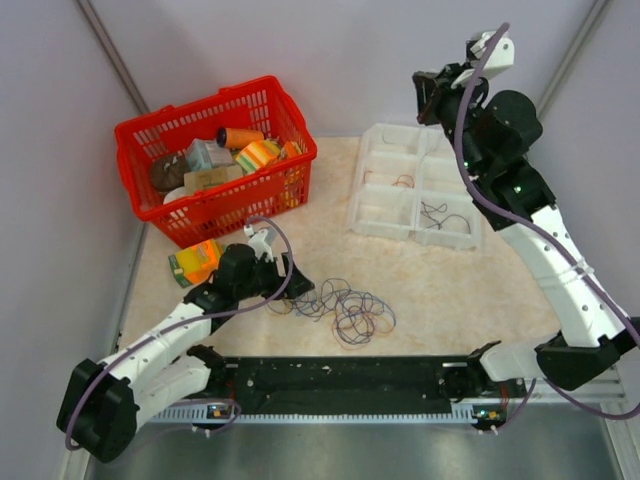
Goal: Untangle the cables
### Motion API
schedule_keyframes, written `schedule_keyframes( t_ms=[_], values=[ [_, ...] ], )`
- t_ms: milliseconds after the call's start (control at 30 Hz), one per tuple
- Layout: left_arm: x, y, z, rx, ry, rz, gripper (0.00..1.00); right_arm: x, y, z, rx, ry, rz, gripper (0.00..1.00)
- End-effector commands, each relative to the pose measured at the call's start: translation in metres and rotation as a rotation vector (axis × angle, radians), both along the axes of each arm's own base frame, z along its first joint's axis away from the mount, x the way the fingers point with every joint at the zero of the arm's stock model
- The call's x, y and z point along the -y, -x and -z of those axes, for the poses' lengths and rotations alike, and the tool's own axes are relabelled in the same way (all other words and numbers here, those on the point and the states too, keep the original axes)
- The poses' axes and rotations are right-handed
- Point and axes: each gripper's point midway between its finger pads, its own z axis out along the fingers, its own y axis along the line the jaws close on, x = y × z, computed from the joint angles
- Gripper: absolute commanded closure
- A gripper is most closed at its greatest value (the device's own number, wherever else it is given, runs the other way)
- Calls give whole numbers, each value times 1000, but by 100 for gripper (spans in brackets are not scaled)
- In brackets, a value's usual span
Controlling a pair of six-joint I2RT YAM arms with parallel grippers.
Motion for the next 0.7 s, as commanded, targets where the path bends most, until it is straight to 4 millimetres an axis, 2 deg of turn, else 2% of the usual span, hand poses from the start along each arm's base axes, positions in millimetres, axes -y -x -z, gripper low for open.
schedule_keyframes(
  t_ms=[0,100,267,400,567,667],
  values=[
    [1,-6,-14,57,12,5,19,2,-8,11,-14,-50,-15,100],
    [3,-7,-17,54,20,12,19,6,-14,16,-30,-52,-8,100],
    [6,-5,-21,54,41,21,18,8,7,-31,53,-81,-58,100],
    [6,-4,-26,71,55,20,15,17,18,-70,143,-75,-42,100],
    [7,-3,-29,68,78,12,14,15,28,-104,206,-89,-78,100],
    [8,-3,-31,69,98,2,14,14,28,-115,228,-101,-84,100]
  ],
)
